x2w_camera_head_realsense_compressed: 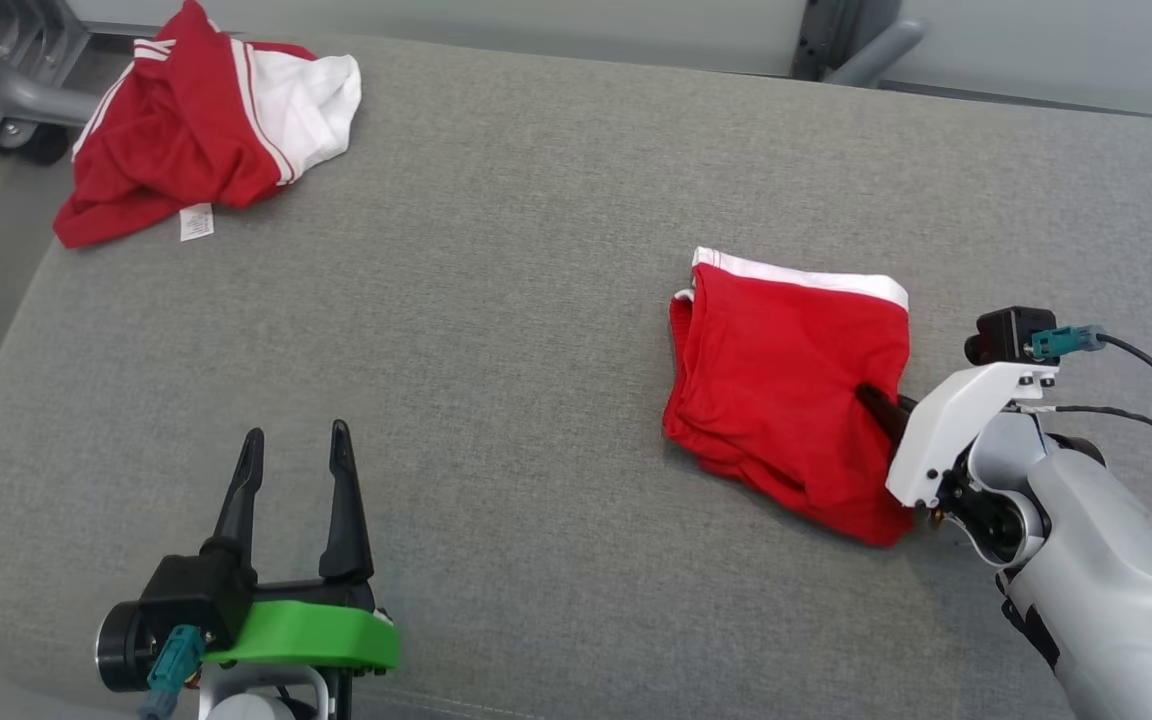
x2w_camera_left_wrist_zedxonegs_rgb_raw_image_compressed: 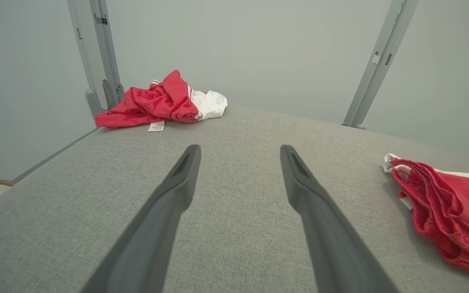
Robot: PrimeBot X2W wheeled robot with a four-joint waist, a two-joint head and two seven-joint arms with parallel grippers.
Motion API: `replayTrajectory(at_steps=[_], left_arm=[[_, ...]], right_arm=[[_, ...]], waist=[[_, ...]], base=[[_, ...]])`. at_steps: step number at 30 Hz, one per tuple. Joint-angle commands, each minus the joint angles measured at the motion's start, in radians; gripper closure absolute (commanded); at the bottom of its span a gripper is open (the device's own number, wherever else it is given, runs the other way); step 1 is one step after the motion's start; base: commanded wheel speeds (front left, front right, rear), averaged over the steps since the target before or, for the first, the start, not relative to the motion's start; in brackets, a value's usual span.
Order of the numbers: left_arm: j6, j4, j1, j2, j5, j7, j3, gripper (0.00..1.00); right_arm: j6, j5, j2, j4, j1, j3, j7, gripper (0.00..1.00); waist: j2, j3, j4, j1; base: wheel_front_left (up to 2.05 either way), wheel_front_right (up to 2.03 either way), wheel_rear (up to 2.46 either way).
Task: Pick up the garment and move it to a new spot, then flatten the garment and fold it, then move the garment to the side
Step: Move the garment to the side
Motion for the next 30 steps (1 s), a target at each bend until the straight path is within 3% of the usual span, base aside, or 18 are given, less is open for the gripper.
replayTrajectory(at_steps=[1, 8, 22, 30], left_arm=[[-0.005, -0.004, -0.02, 0.001, 0.008, 0.0, 0.0, 0.0], [-0.017, -0.01, -0.046, 0.001, 0.019, 0.0, -0.021, 0.0], [-0.052, 0.013, -0.136, 0.014, 0.078, 0.0, -0.061, 0.0], [-0.062, 0.019, -0.182, 0.045, 0.103, 0.002, -0.07, 0.0]], right_arm=[[-0.002, 0.009, -0.023, 0.007, -0.005, 0.01, -0.005, 1.0], [-0.002, 0.022, -0.076, -0.004, -0.039, 0.052, -0.016, 1.0], [-0.002, 0.037, -0.139, -0.012, -0.133, 0.093, -0.045, 1.0], [-0.002, 0.026, -0.131, 0.027, -0.204, 0.115, -0.094, 1.0]], waist=[[0.0031, 0.009, -0.039, 0.0], [0.0031, 0.033, -0.15, 0.0], [0.0031, 0.135, -0.474, 0.0], [0.0031, 0.199, -0.524, 0.0]], base=[[0.0, 0.0, 0.0], [0.0, 0.0, 0.0], [0.0, 0.0, 0.0], [0.0, 0.0, 0.0]])
